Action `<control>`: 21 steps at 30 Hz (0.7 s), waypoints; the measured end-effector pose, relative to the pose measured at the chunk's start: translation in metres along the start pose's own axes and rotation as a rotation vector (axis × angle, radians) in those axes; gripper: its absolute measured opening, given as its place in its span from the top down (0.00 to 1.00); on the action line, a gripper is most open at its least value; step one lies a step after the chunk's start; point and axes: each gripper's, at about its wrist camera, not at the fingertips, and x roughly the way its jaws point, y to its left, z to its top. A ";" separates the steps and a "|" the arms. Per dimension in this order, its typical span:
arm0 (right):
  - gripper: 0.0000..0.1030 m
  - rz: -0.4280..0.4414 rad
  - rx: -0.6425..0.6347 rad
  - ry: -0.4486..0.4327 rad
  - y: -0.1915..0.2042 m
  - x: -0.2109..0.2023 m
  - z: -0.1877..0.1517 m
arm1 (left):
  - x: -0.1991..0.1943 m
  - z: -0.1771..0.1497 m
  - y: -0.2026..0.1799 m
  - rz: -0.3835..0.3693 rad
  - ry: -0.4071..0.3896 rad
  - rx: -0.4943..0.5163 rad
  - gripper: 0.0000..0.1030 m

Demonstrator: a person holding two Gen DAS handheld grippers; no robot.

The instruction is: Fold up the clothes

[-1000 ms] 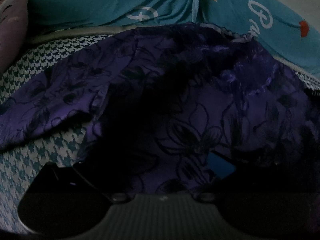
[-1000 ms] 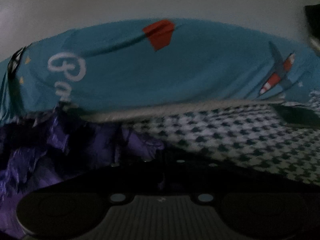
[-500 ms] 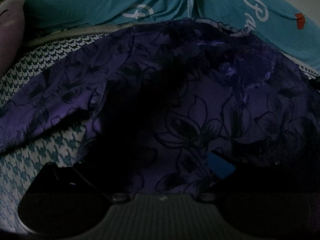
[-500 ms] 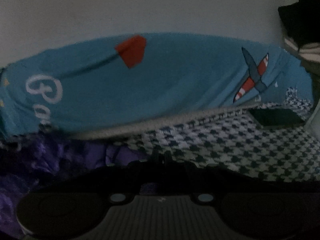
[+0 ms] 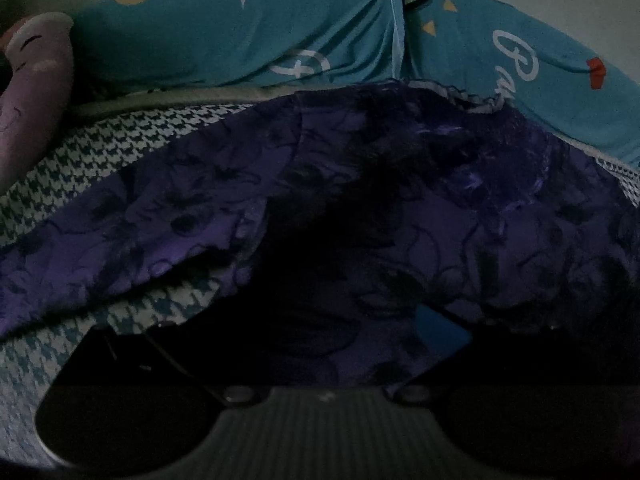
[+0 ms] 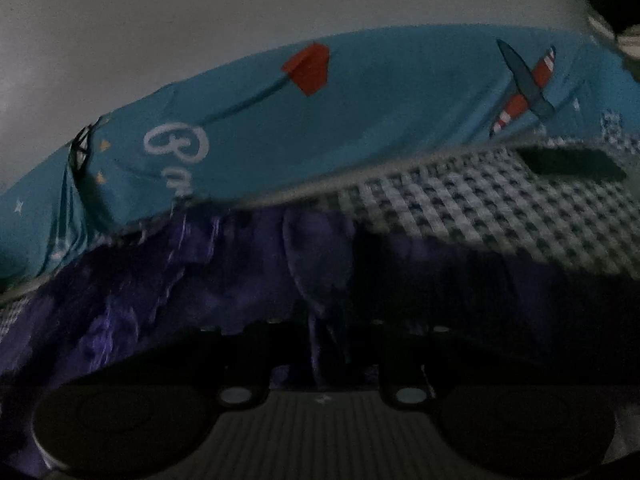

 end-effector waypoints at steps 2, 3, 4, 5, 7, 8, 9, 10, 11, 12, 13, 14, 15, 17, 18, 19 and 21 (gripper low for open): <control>0.80 0.021 0.016 0.026 -0.005 -0.005 -0.007 | -0.001 -0.004 0.004 0.011 0.002 0.004 0.00; 0.79 0.034 0.027 0.040 -0.008 -0.007 -0.011 | -0.002 -0.006 0.006 0.013 0.005 0.006 0.00; 0.77 0.044 0.037 0.050 -0.011 -0.009 -0.014 | -0.004 -0.008 0.008 0.014 0.004 0.008 0.00; 0.76 0.052 0.043 0.057 -0.013 -0.010 -0.016 | -0.007 -0.011 0.009 0.015 0.003 0.011 0.00; 0.75 0.072 0.041 0.066 -0.014 -0.009 -0.020 | -0.012 -0.016 0.013 0.017 0.001 0.014 0.00; 0.75 0.081 0.038 0.071 -0.014 -0.008 -0.022 | -0.014 -0.018 0.015 0.014 0.005 0.010 0.00; 0.75 0.089 0.036 0.076 -0.013 -0.007 -0.023 | -0.016 -0.020 0.017 0.012 0.011 0.000 0.00; 0.74 0.097 0.036 0.082 -0.012 -0.005 -0.024 | -0.018 -0.023 0.019 0.010 0.017 -0.010 0.00; 0.72 0.104 0.035 0.087 -0.011 -0.003 -0.025 | -0.020 -0.025 0.022 0.009 0.023 -0.019 0.00; 0.71 0.112 0.034 0.092 -0.009 -0.001 -0.027 | -0.021 -0.026 0.023 0.009 0.024 -0.029 0.00; 0.68 0.119 0.033 0.098 -0.008 0.001 -0.028 | -0.024 -0.027 0.026 0.010 0.020 -0.036 0.00; 0.66 0.119 0.026 0.102 -0.006 0.003 -0.029 | -0.026 -0.029 0.027 0.017 0.014 -0.041 0.00; 0.66 0.112 0.014 0.105 -0.004 0.006 -0.031 | -0.028 -0.030 0.029 0.024 0.007 -0.045 0.00; 0.66 0.098 -0.010 0.111 0.000 0.010 -0.033 | -0.032 -0.033 0.033 0.040 -0.005 -0.059 0.00; 0.66 0.089 -0.025 0.111 0.003 0.011 -0.035 | -0.033 -0.035 0.036 0.042 -0.002 -0.073 0.00; 0.66 0.075 -0.044 0.106 0.006 0.012 -0.036 | -0.033 -0.037 0.038 0.041 0.003 -0.088 0.00; 0.75 0.035 -0.089 0.095 0.013 0.012 -0.039 | -0.033 -0.040 0.043 0.034 0.010 -0.119 0.00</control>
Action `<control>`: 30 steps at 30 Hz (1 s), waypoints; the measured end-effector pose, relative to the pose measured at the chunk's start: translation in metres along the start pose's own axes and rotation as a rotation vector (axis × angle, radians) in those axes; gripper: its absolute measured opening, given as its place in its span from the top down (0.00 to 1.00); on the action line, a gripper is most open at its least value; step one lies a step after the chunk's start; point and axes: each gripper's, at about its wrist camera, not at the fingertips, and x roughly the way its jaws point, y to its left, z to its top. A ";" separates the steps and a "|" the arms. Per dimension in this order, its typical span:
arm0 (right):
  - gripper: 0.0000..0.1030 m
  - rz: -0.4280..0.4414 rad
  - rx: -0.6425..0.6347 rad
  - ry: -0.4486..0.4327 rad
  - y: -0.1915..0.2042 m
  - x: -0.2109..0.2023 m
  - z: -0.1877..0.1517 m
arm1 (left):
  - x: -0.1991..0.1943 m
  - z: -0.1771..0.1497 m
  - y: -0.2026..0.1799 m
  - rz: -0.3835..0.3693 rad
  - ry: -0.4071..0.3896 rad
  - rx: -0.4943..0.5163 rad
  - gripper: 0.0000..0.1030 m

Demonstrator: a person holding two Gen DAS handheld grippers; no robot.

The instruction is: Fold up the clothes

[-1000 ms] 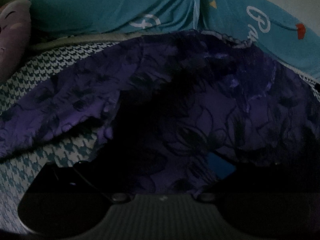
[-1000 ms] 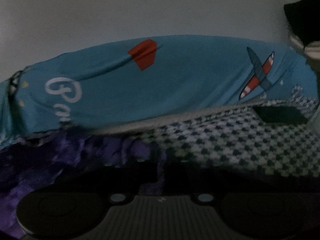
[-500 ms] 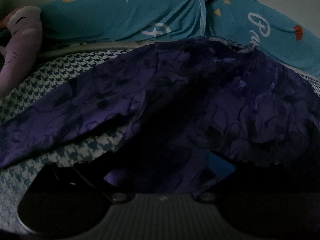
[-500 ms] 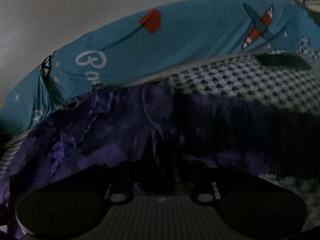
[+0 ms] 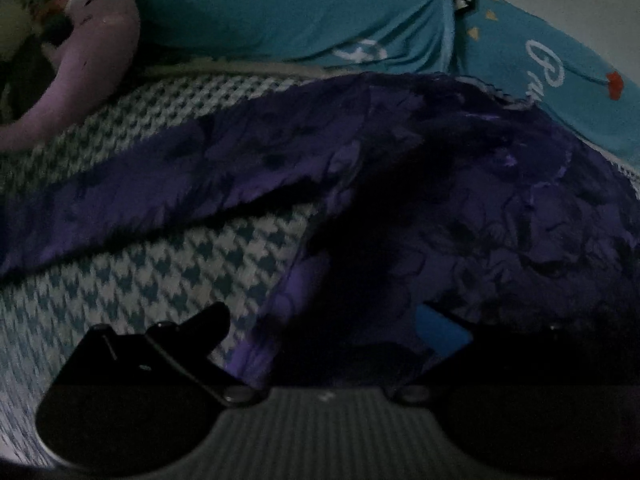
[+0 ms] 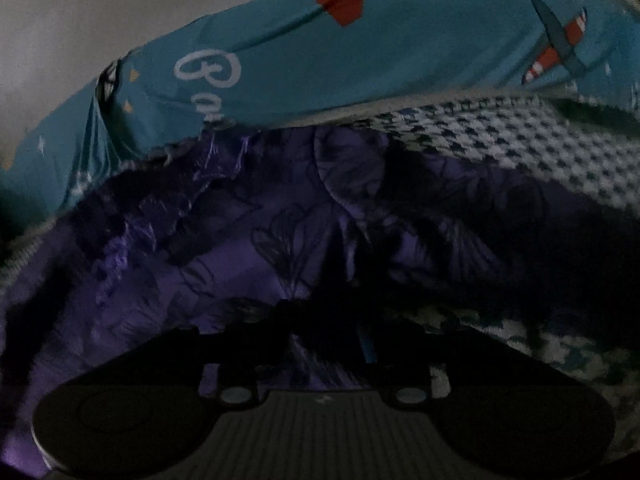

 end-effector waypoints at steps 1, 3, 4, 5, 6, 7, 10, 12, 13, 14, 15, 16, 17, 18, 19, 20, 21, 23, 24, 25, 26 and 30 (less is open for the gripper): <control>0.89 -0.031 -0.026 -0.003 0.003 0.000 -0.001 | 0.000 -0.002 0.002 0.003 0.001 -0.006 0.00; 0.99 -0.081 -0.044 -0.009 0.004 0.001 -0.003 | -0.001 -0.006 0.003 0.024 -0.003 -0.006 0.00; 0.99 -0.099 -0.039 -0.012 0.004 0.000 -0.003 | -0.001 -0.009 0.004 0.039 -0.006 -0.006 0.00; 0.99 -0.113 -0.026 -0.015 0.002 0.000 -0.002 | -0.002 -0.012 0.005 0.049 -0.008 -0.009 0.00; 0.99 -0.127 -0.012 -0.018 0.000 -0.001 -0.002 | -0.003 -0.014 0.006 0.057 -0.008 -0.014 0.00; 0.99 -0.139 0.002 -0.020 -0.001 -0.002 -0.002 | -0.004 -0.017 0.009 0.060 -0.007 -0.023 0.00; 0.99 -0.167 0.051 -0.016 -0.007 -0.003 -0.001 | -0.007 -0.026 0.017 0.067 -0.004 -0.056 0.00; 0.93 -0.167 0.082 -0.005 -0.010 -0.004 0.000 | -0.009 -0.031 0.022 0.080 -0.001 -0.070 0.00; 0.90 -0.168 0.089 -0.003 -0.011 -0.006 0.000 | -0.009 -0.034 0.023 0.089 0.001 -0.072 0.00; 0.85 -0.166 0.097 0.000 -0.012 -0.008 -0.001 | -0.010 -0.037 0.024 0.101 -0.002 -0.065 0.00; 0.84 -0.162 0.107 0.004 -0.014 -0.011 -0.001 | -0.011 -0.040 0.023 0.116 -0.006 -0.051 0.00; 0.84 -0.158 0.116 0.008 -0.016 -0.015 -0.001 | -0.012 -0.043 0.023 0.127 -0.010 -0.040 0.00; 0.83 -0.153 0.126 0.012 -0.018 -0.018 -0.002 | -0.013 -0.045 0.023 0.129 -0.014 -0.038 0.00; 0.83 -0.149 0.136 0.016 -0.019 -0.021 -0.002 | -0.015 -0.047 0.024 0.132 -0.018 -0.035 0.00; 0.80 -0.142 0.143 0.020 -0.022 -0.025 -0.003 | -0.016 -0.049 0.024 0.135 -0.022 -0.033 0.00; 0.78 -0.133 0.150 0.025 -0.024 -0.028 -0.004 | -0.017 -0.051 0.025 0.138 -0.026 -0.032 0.00; 0.78 -0.124 0.156 0.030 -0.026 -0.032 -0.006 | -0.018 -0.053 0.025 0.141 -0.030 -0.033 0.00; 0.77 -0.107 0.164 0.038 -0.029 -0.039 -0.009 | -0.020 -0.056 0.025 0.143 -0.040 -0.035 0.00; 0.77 -0.098 0.167 0.043 -0.031 -0.043 -0.011 | -0.022 -0.057 0.024 0.142 -0.046 -0.035 0.00; 0.77 -0.089 0.169 0.047 -0.032 -0.046 -0.013 | -0.023 -0.058 0.023 0.141 -0.054 -0.032 0.00; 0.76 -0.080 0.172 0.051 -0.034 -0.049 -0.015 | -0.025 -0.058 0.022 0.140 -0.062 -0.030 0.00; 0.72 -0.075 0.168 0.064 -0.036 -0.063 -0.026 | -0.034 -0.064 0.015 0.120 -0.091 -0.007 0.00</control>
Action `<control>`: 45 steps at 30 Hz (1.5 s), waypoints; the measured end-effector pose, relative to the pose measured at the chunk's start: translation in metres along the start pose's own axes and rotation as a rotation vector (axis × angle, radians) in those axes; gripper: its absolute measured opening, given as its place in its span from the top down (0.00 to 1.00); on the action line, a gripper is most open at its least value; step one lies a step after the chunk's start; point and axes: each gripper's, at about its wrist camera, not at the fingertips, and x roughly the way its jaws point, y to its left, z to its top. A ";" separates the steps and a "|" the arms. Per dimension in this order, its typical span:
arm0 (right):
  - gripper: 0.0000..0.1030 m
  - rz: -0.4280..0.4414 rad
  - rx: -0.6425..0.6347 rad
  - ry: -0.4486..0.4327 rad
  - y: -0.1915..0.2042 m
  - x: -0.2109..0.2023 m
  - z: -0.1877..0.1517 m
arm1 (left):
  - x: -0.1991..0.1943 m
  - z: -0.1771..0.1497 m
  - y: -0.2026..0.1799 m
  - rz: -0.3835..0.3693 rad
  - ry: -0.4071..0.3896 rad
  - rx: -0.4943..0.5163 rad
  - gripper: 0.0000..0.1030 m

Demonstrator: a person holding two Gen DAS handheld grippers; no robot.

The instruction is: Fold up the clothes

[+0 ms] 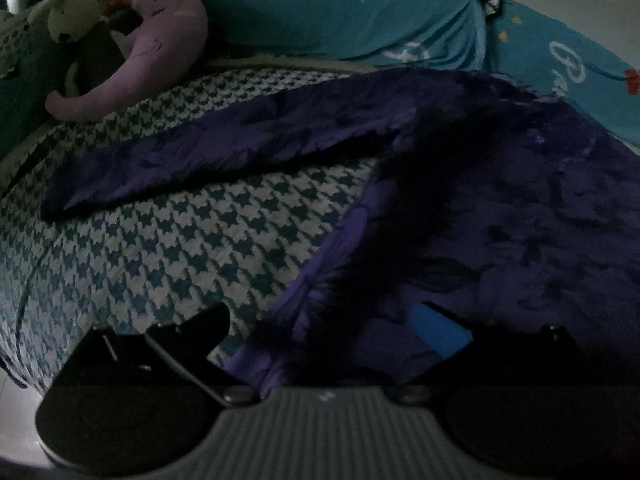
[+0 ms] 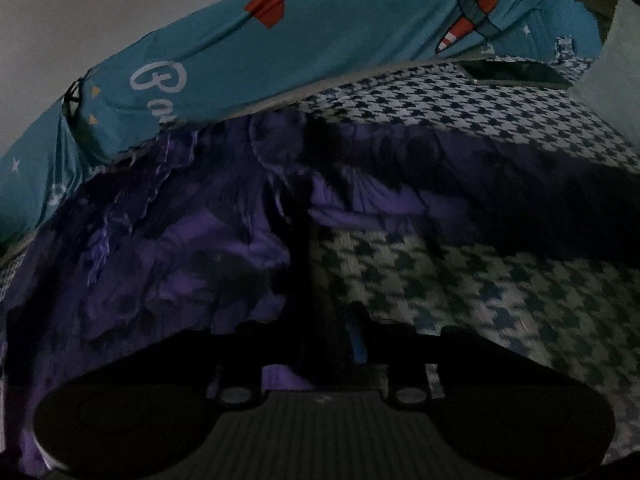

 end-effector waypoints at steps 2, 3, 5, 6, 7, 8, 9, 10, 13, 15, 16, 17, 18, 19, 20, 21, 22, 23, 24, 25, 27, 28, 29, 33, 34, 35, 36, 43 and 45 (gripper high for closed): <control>0.71 -0.001 0.004 0.007 -0.003 -0.006 -0.006 | -0.005 -0.004 -0.004 -0.018 -0.013 0.014 0.00; 0.71 -0.001 0.005 0.009 -0.005 -0.010 -0.009 | -0.008 -0.007 -0.006 -0.028 -0.018 0.024 0.00; 0.70 0.001 -0.002 0.010 -0.006 -0.017 -0.016 | -0.012 -0.012 -0.012 -0.048 -0.019 0.044 0.00; 0.70 0.004 -0.006 0.010 -0.006 -0.021 -0.020 | -0.014 -0.015 -0.014 -0.059 -0.020 0.053 0.00; 0.70 0.010 -0.010 0.011 -0.006 -0.024 -0.024 | -0.016 -0.018 -0.017 -0.070 -0.021 0.062 0.00; 0.70 0.015 -0.013 0.011 -0.006 -0.028 -0.028 | -0.018 -0.020 -0.019 -0.081 -0.022 0.070 0.00; 0.70 0.023 -0.018 0.012 -0.006 -0.032 -0.032 | -0.020 -0.023 -0.022 -0.090 -0.025 0.078 0.00; 0.70 0.033 -0.023 0.012 -0.004 -0.036 -0.037 | -0.021 -0.025 -0.025 -0.099 -0.027 0.087 0.00; 0.69 0.075 -0.042 0.014 0.001 -0.047 -0.051 | -0.027 -0.030 -0.033 -0.118 -0.033 0.115 0.00; 0.69 0.101 -0.052 0.017 0.005 -0.053 -0.060 | -0.030 -0.034 -0.038 -0.129 -0.032 0.130 0.00; 0.69 0.114 -0.058 0.019 0.007 -0.055 -0.065 | -0.031 -0.036 -0.041 -0.137 -0.029 0.136 0.00; 0.69 0.128 -0.067 0.023 0.010 -0.057 -0.070 | -0.032 -0.039 -0.044 -0.146 -0.024 0.142 0.00; 0.69 0.141 -0.083 0.028 0.014 -0.059 -0.076 | -0.033 -0.041 -0.048 -0.157 -0.021 0.152 0.00; 0.69 0.152 -0.101 0.033 0.018 -0.061 -0.081 | -0.034 -0.043 -0.051 -0.166 -0.019 0.163 0.00; 0.69 0.163 -0.121 0.036 0.022 -0.063 -0.087 | -0.036 -0.046 -0.055 -0.172 -0.020 0.175 0.00; 0.69 0.172 -0.144 0.037 0.026 -0.064 -0.094 | -0.037 -0.049 -0.059 -0.179 -0.021 0.186 0.00; 0.69 0.181 -0.166 0.039 0.030 -0.066 -0.100 | -0.039 -0.051 -0.062 -0.187 -0.021 0.195 0.00; 0.69 0.191 -0.188 0.042 0.034 -0.068 -0.106 | -0.040 -0.053 -0.065 -0.195 -0.022 0.203 0.00; 0.69 0.202 -0.210 0.045 0.038 -0.069 -0.112 | -0.042 -0.054 -0.067 -0.204 -0.025 0.210 0.00; 0.69 0.213 -0.231 0.049 0.041 -0.071 -0.118 | -0.043 -0.055 -0.069 -0.212 -0.027 0.216 0.00; 0.69 0.230 -0.275 0.058 0.048 -0.073 -0.129 | -0.045 -0.057 -0.073 -0.222 -0.031 0.223 0.00; 0.69 0.231 -0.298 0.065 0.051 -0.073 -0.134 | -0.045 -0.058 -0.075 -0.228 -0.030 0.226 0.00; 0.69 0.232 -0.320 0.072 0.055 -0.073 -0.140 | -0.045 -0.059 -0.077 -0.232 -0.028 0.229 0.00; 0.69 0.243 -0.396 0.077 0.061 -0.079 -0.159 | -0.046 -0.062 -0.084 -0.248 -0.017 0.244 0.00; 0.68 0.245 -0.413 0.073 0.062 -0.082 -0.164 | -0.047 -0.063 -0.085 -0.253 -0.016 0.246 0.00; 0.68 0.244 -0.428 0.067 0.062 -0.084 -0.168 | -0.048 -0.064 -0.086 -0.258 -0.015 0.248 0.00; 0.67 0.242 -0.435 0.062 0.061 -0.085 -0.171 | -0.049 -0.065 -0.087 -0.262 -0.015 0.251 0.00; 0.67 0.250 -0.405 0.060 0.053 -0.092 -0.181 | -0.051 -0.073 -0.100 -0.299 -0.011 0.279 0.00; 0.68 0.258 -0.386 0.058 0.049 -0.095 -0.182 | -0.050 -0.077 -0.107 -0.299 -0.002 0.301 0.00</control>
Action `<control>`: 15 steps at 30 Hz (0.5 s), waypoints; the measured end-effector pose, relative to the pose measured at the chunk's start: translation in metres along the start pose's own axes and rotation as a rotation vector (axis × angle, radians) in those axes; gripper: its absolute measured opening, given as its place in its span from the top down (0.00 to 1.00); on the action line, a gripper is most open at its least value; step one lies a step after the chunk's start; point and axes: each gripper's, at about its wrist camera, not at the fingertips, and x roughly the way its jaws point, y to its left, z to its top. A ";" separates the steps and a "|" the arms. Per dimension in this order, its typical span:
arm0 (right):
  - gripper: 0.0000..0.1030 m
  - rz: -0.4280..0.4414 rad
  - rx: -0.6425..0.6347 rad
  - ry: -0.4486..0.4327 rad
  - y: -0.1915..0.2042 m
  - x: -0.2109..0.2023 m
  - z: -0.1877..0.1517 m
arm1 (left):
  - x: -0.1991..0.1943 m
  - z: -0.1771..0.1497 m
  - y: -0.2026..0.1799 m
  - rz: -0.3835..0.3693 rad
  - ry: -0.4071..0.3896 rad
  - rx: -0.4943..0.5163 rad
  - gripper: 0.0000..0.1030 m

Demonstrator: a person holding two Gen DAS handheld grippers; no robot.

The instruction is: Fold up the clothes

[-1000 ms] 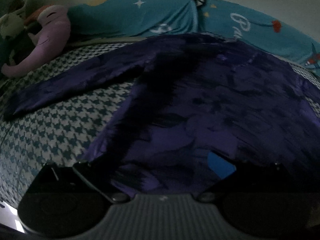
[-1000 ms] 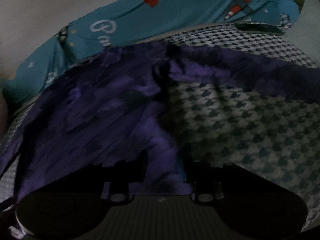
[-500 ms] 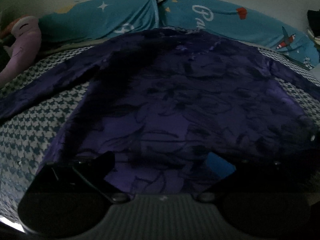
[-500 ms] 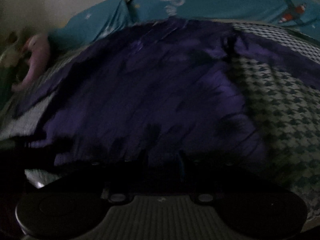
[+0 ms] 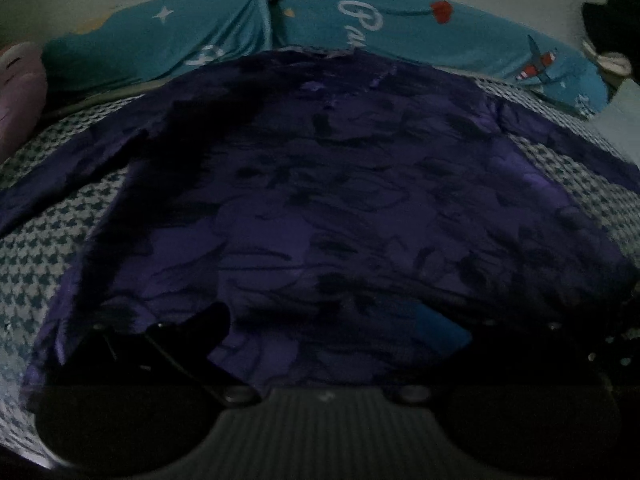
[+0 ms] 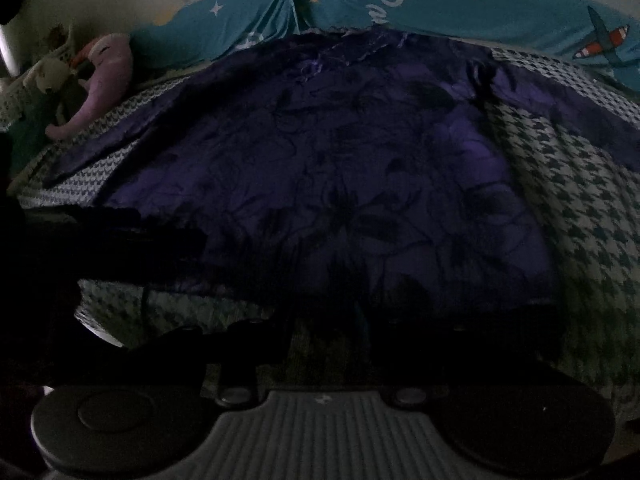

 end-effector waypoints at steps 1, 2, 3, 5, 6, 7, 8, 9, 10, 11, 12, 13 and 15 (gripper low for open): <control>0.68 0.002 0.014 -0.003 -0.003 -0.002 -0.001 | 0.002 -0.001 -0.004 -0.001 0.006 0.010 0.00; 0.68 0.004 0.028 -0.005 -0.005 -0.004 -0.002 | 0.003 -0.002 -0.007 0.002 0.010 0.021 0.00; 0.68 0.004 0.042 -0.020 -0.008 -0.009 -0.003 | 0.005 -0.004 -0.010 0.013 0.010 0.033 0.00; 0.68 0.003 0.068 -0.071 -0.015 -0.021 -0.005 | 0.006 -0.006 -0.014 0.027 0.008 0.047 0.00; 0.68 0.005 0.080 -0.100 -0.019 -0.028 -0.005 | 0.006 -0.006 -0.014 0.026 0.010 0.042 0.00; 0.67 -0.001 0.099 -0.128 -0.024 -0.034 -0.005 | 0.005 -0.007 -0.013 0.024 0.013 0.037 0.00; 0.67 -0.015 0.128 -0.152 -0.030 -0.040 -0.005 | 0.005 -0.007 -0.013 0.023 0.015 0.032 0.00; 0.67 -0.032 0.161 -0.173 -0.036 -0.045 -0.006 | 0.005 -0.007 -0.013 0.021 0.017 0.029 0.00; 0.67 -0.055 0.200 -0.188 -0.043 -0.048 -0.006 | 0.005 -0.007 -0.013 0.021 0.018 0.030 0.00; 0.67 -0.082 0.243 -0.198 -0.050 -0.050 -0.006 | 0.005 -0.007 -0.013 0.021 0.019 0.031 0.00; 0.67 -0.109 0.285 -0.207 -0.057 -0.052 -0.006 | 0.004 -0.008 -0.012 0.021 0.020 0.032 0.00; 0.67 -0.134 0.322 -0.214 -0.064 -0.054 -0.006 | 0.004 -0.008 -0.012 0.020 0.020 0.031 0.00; 0.66 -0.183 0.381 -0.215 -0.075 -0.054 -0.005 | 0.004 -0.008 -0.012 0.022 0.019 0.033 0.00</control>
